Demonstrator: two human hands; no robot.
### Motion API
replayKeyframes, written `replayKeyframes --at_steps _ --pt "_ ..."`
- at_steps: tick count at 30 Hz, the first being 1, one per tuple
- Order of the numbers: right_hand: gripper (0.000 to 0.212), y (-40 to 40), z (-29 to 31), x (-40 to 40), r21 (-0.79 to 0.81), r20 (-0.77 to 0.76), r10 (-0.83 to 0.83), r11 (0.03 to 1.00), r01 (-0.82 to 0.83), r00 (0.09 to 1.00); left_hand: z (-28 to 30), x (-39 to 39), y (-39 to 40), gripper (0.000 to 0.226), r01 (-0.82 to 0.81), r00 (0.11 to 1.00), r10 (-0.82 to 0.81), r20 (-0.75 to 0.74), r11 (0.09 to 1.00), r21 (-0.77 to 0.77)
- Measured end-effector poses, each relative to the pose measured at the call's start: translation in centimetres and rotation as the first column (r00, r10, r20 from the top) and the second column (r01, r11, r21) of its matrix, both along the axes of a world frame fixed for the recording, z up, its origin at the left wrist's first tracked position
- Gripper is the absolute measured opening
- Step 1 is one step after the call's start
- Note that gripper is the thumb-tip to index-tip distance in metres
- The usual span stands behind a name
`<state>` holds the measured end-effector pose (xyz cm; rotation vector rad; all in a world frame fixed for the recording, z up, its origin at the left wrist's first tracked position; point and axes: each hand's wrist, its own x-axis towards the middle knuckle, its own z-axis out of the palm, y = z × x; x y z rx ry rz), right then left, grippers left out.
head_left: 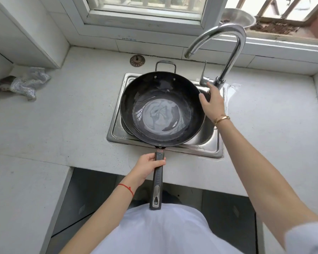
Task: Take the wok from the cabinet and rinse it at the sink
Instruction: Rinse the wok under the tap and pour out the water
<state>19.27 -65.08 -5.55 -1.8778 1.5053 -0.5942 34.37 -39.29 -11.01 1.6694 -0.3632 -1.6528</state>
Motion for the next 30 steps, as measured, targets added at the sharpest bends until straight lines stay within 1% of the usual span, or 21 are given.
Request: replayKeyframes --at_steps 5,7,9,14,16,24,28,30 --pt "0.064 -6.4 0.0 2.4 0.058 -0.049 0.036 0.998 -0.033 0.998 0.1 0.1 0.0 0.031 -0.012 1.0 0.012 -0.014 1.0 0.008" --pt "0.067 -7.9 -0.4 3.0 0.078 -0.075 0.055 0.996 -0.049 0.996 0.0 0.1 0.0 0.029 -0.028 1.0 0.028 -0.01 1.0 0.011" --pt "0.069 -8.8 -0.9 3.3 0.105 -0.07 0.065 0.993 -0.057 0.995 0.0 0.0 0.0 0.026 -0.038 0.999 0.039 -0.014 0.999 0.019" --pt "0.07 -10.0 -1.6 3.6 0.119 -0.005 0.043 0.992 -0.042 0.999 0.4 -0.2 0.1 0.026 -0.069 0.997 0.07 -0.037 0.997 0.022" --pt "0.071 -10.2 -1.9 3.4 0.106 -0.002 0.045 0.993 -0.044 0.999 0.7 -0.2 0.1 0.026 -0.079 0.996 0.079 -0.042 0.997 0.017" --pt "0.072 -11.1 -2.1 2.5 0.081 -0.075 0.125 0.99 -0.119 0.989 1.2 -0.5 0.0 0.026 -0.081 0.996 0.082 -0.04 0.997 0.019" --pt "0.072 -11.2 -2.1 2.6 0.1 -0.173 0.223 0.973 -0.208 0.959 1.2 -0.5 0.1 0.027 -0.078 0.996 0.078 -0.045 0.997 0.016" --pt "0.07 -11.1 -1.9 2.8 0.096 -0.194 0.231 0.972 -0.215 0.953 1.2 -0.5 0.2 0.027 -0.079 0.996 0.08 -0.044 0.997 0.016"
